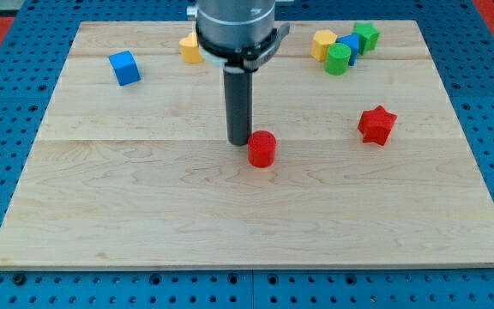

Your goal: Move the red circle to the left of the red star

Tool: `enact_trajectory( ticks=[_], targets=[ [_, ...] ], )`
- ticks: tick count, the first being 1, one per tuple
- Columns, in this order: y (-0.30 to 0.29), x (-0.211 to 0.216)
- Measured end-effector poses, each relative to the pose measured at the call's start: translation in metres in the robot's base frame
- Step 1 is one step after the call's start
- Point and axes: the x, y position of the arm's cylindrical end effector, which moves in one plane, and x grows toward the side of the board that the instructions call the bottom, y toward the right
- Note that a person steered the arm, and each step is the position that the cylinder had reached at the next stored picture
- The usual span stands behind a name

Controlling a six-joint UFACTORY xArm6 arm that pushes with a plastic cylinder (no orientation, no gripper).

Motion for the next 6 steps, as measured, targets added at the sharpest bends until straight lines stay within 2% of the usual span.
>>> enact_trajectory(
  ticks=[1, 3, 4, 5, 6],
  targets=[
    [0.023, 0.012],
    [0.028, 0.062],
    [0.052, 0.020],
    [0.074, 0.002],
    [0.092, 0.004]
  ],
)
